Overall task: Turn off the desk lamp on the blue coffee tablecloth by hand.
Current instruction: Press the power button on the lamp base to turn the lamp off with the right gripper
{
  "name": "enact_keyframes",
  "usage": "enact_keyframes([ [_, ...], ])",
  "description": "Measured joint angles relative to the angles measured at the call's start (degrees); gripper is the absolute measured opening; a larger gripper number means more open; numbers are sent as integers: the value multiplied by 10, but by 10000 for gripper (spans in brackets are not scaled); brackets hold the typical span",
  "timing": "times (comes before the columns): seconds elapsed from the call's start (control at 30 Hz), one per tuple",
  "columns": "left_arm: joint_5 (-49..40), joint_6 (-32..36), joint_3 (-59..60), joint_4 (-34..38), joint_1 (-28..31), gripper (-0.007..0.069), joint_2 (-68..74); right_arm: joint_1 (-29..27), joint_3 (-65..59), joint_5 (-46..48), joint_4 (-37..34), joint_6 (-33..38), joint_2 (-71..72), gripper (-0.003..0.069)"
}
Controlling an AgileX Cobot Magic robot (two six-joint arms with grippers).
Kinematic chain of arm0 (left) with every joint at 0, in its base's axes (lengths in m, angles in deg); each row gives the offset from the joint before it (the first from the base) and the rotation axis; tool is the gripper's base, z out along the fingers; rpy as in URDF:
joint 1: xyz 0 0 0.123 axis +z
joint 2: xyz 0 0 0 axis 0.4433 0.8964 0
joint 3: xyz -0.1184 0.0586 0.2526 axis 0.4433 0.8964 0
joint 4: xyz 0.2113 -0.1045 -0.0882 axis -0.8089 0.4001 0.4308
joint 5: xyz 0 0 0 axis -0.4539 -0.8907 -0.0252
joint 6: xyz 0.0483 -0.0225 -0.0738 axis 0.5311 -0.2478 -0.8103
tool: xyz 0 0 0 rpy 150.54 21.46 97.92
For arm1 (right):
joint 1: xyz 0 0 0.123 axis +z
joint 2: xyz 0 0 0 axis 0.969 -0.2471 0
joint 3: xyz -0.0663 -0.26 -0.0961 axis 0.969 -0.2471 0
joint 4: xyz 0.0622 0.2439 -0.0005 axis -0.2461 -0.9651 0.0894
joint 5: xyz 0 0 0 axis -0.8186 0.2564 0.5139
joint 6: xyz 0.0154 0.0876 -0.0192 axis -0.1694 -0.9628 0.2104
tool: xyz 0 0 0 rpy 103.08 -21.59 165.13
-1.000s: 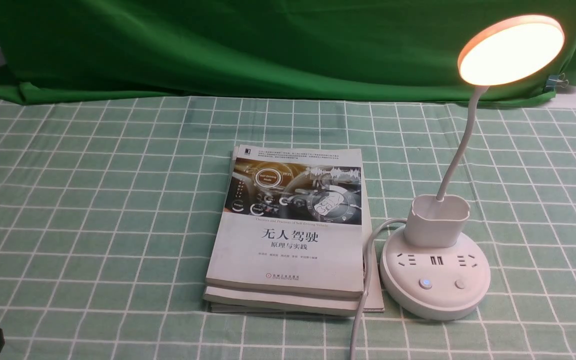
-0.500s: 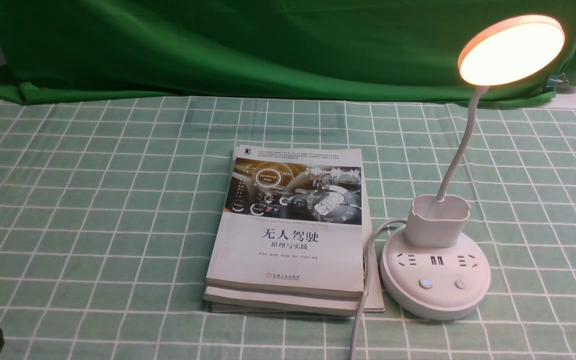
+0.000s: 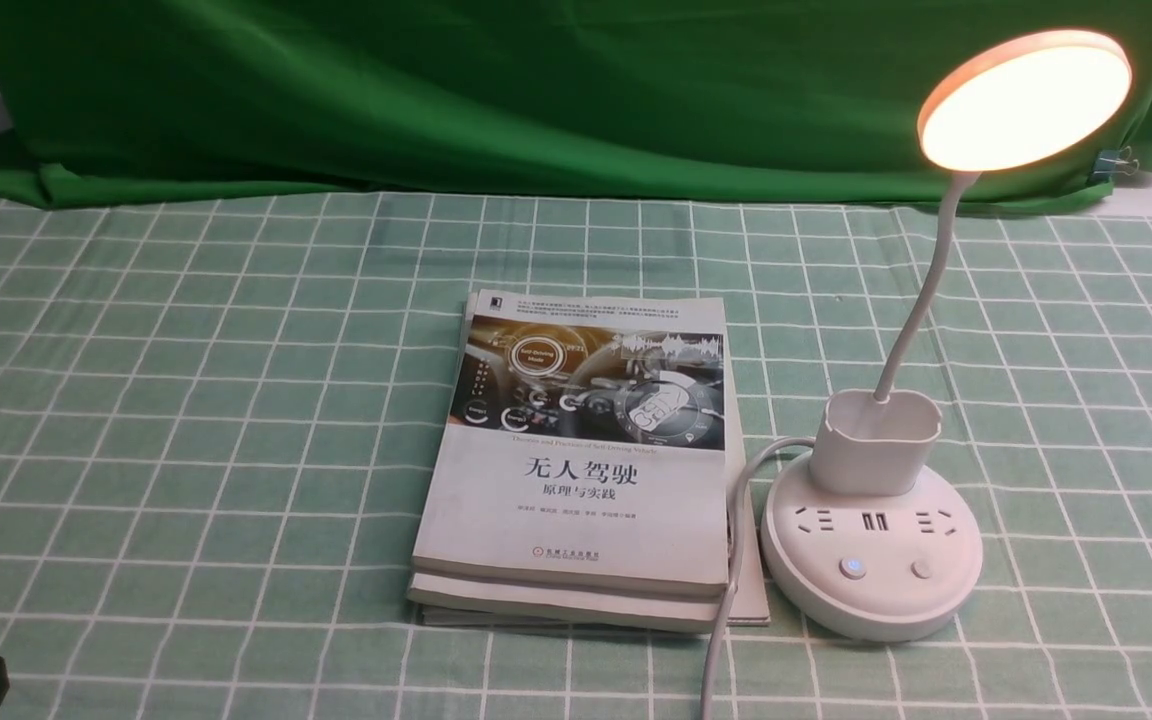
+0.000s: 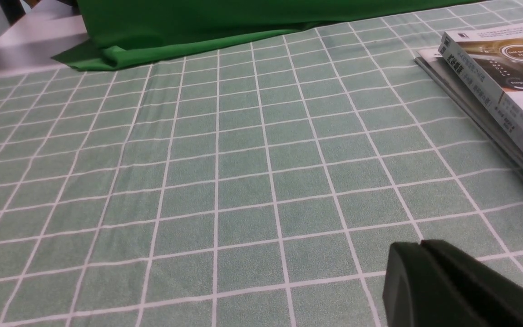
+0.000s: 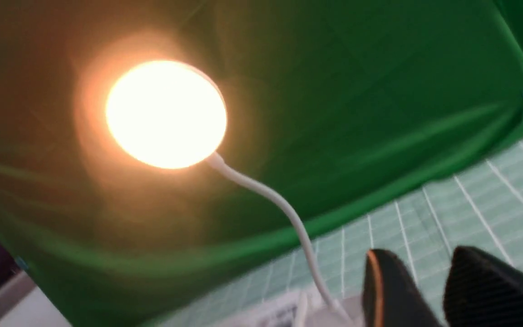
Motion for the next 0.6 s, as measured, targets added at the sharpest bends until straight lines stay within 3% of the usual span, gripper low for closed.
enact_keyframes([
  [0.03,0,0,0,0,0,0,0,0,2,6,0,2,-1,146],
  [0.07,0,0,0,0,0,0,0,4,32,63,-1,21,-21,78],
  [0.17,0,0,0,0,0,0,0,17,101,138,-2,64,-72,40],
  [0.43,0,0,0,0,0,0,0,50,328,441,5,225,-338,31],
  [0.6,0,0,0,0,0,0,0,52,395,515,6,280,-498,31],
])
